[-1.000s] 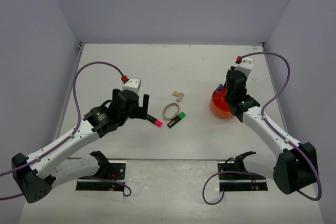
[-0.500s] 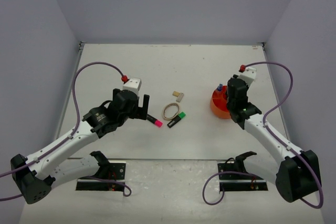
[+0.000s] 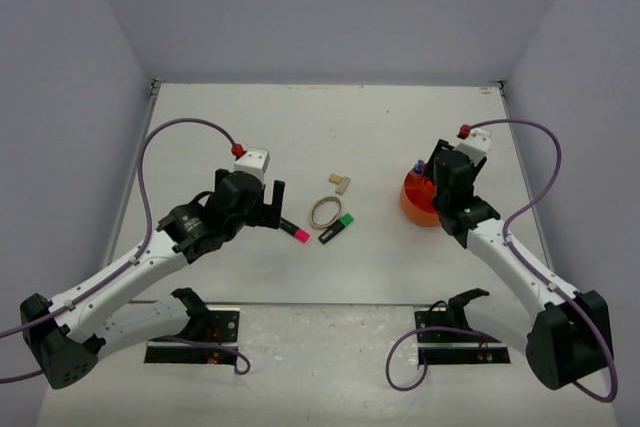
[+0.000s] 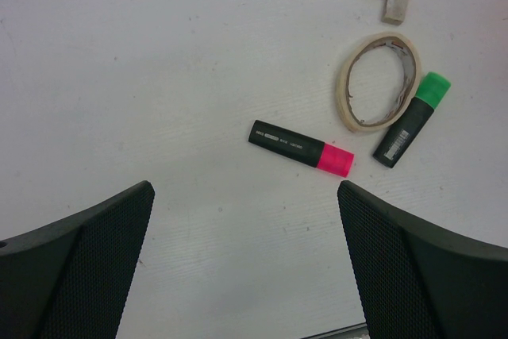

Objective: Sort the stationery into containers
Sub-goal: Pick up the pen from the center of the board.

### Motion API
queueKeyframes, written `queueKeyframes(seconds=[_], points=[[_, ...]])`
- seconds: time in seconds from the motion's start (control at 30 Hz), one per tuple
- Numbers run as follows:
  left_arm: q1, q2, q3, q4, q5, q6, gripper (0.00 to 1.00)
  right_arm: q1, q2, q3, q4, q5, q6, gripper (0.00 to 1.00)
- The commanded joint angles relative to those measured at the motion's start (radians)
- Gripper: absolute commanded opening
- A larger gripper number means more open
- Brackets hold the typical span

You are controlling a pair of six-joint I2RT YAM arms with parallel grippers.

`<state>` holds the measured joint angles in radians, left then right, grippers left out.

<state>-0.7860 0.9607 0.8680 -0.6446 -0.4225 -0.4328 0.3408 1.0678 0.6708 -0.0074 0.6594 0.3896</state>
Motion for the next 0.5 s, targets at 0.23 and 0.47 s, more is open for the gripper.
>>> queueKeyframes(seconds=[0.23,0.47], points=[[0.001,-0.001,-0.008,0.036,-0.021,0.017,1.00,0.071,-0.130,0.061,-0.097,-0.114,0.037,0.81],[0.066,0.010,0.027,-0.056,-0.219,-0.102,1.00,0.407,-0.034,0.214,-0.357,-0.155,0.260,0.99]])
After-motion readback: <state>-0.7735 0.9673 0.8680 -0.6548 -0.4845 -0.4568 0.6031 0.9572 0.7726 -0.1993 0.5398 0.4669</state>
